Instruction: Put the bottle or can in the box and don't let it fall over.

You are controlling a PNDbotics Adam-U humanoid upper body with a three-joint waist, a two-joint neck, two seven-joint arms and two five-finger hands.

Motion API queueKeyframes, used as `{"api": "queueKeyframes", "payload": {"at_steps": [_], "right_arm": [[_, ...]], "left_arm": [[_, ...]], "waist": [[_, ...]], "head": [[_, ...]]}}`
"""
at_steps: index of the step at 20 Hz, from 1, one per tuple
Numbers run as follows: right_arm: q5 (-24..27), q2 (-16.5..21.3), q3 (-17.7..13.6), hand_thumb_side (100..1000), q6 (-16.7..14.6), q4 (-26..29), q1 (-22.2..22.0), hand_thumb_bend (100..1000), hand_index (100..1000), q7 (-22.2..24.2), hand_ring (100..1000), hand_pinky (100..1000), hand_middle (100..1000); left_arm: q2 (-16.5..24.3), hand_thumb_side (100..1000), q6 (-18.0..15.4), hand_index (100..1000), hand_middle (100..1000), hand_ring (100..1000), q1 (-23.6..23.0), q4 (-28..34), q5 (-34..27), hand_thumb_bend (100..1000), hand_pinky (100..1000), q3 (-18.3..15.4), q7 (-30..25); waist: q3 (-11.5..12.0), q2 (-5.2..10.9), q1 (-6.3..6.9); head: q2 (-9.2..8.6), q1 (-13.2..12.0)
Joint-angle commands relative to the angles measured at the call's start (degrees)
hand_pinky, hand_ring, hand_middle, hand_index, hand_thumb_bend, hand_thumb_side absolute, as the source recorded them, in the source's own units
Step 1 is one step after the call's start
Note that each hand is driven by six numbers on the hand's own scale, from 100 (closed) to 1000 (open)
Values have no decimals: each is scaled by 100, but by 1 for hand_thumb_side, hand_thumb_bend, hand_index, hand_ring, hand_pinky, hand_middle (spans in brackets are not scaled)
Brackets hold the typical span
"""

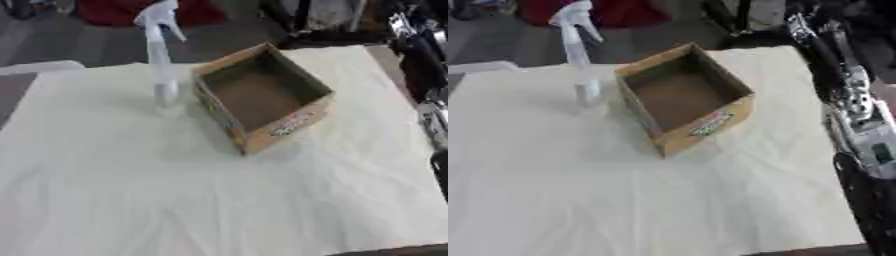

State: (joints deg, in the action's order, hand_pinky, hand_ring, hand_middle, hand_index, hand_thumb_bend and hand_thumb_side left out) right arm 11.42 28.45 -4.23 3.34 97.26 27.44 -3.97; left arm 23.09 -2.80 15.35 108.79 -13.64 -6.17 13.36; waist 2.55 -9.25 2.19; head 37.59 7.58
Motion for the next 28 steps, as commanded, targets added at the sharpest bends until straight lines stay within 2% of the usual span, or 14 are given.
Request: {"api": "queueKeyframes", "payload": {"at_steps": [1,8,9,13,19,23,28], "right_arm": [[48,65,-58,621,-2,62,71,100,880,18,931,853,890],[55,65,-40,619,5,36,43,100,880,40,928,854,890],[57,65,-34,618,6,31,38,100,880,46,927,854,890],[67,44,1,619,27,1,11,100,881,85,925,854,890],[66,16,73,617,46,-17,3,100,881,166,923,854,891],[54,15,112,617,59,-26,4,100,881,206,921,854,891],[45,11,151,619,77,-42,1,100,880,243,920,853,890]], "left_arm": [[252,605,10,836,730,784,137,87,20,190,694,-13,-20],[594,563,197,847,759,816,530,-90,73,231,740,93,-81],[711,532,265,847,768,825,668,-158,126,243,754,132,-126],[1217,516,600,850,783,837,1356,-593,254,252,766,340,-469],[1808,576,1047,874,835,862,2570,-1639,600,249,781,876,-1570],[1937,601,894,889,845,877,3236,-2362,957,300,805,1294,-2353],[1825,597,508,897,828,870,3879,-3131,1420,334,806,1637,-3285]], "waist": [[1,91,5],[-6,176,5],[-5,198,3],[-6,291,-8],[-34,378,-17],[-61,388,-12],[-63,394,24]], "head": [[-43,-1],[2,13],[17,8],[103,-20],[197,-38],[210,-65],[195,-74]]}}
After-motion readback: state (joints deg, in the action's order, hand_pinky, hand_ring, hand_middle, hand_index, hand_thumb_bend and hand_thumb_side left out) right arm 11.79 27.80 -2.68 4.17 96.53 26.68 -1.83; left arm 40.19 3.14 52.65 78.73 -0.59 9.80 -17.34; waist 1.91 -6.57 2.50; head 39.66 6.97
